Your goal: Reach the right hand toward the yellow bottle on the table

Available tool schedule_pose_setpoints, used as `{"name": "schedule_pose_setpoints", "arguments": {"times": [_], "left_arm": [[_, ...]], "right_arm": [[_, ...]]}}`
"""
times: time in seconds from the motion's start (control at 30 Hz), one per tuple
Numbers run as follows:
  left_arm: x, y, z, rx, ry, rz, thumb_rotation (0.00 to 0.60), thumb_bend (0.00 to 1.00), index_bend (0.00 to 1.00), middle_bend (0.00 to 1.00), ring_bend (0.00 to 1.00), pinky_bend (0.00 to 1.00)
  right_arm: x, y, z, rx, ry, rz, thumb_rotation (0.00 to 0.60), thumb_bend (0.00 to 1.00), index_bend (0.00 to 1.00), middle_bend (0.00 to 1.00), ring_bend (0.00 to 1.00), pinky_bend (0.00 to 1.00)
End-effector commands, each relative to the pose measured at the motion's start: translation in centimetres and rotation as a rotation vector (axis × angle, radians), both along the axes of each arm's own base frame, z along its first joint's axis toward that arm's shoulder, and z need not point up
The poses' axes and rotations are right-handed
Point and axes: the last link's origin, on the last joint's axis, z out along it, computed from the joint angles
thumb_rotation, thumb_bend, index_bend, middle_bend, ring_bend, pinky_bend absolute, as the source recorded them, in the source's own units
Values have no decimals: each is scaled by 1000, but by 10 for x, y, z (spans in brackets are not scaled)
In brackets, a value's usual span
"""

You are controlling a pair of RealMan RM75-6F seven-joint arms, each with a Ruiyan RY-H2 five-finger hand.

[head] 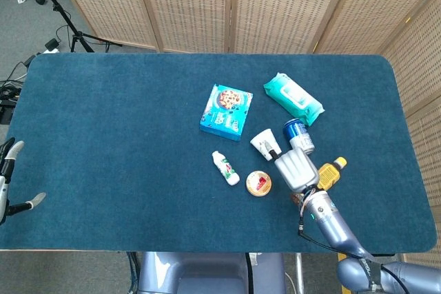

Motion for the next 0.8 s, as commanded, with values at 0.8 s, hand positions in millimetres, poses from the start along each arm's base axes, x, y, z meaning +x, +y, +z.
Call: {"name": "schedule_pose_setpoints", "arguments": {"times": [0.8], "left_arm": [[-4,3,4,-3,-21,17,600,0,0,0,0,0]], "right_arm": [[10,-16,-39,11,90,-153,600,1000,0,712,780,1000]]}}
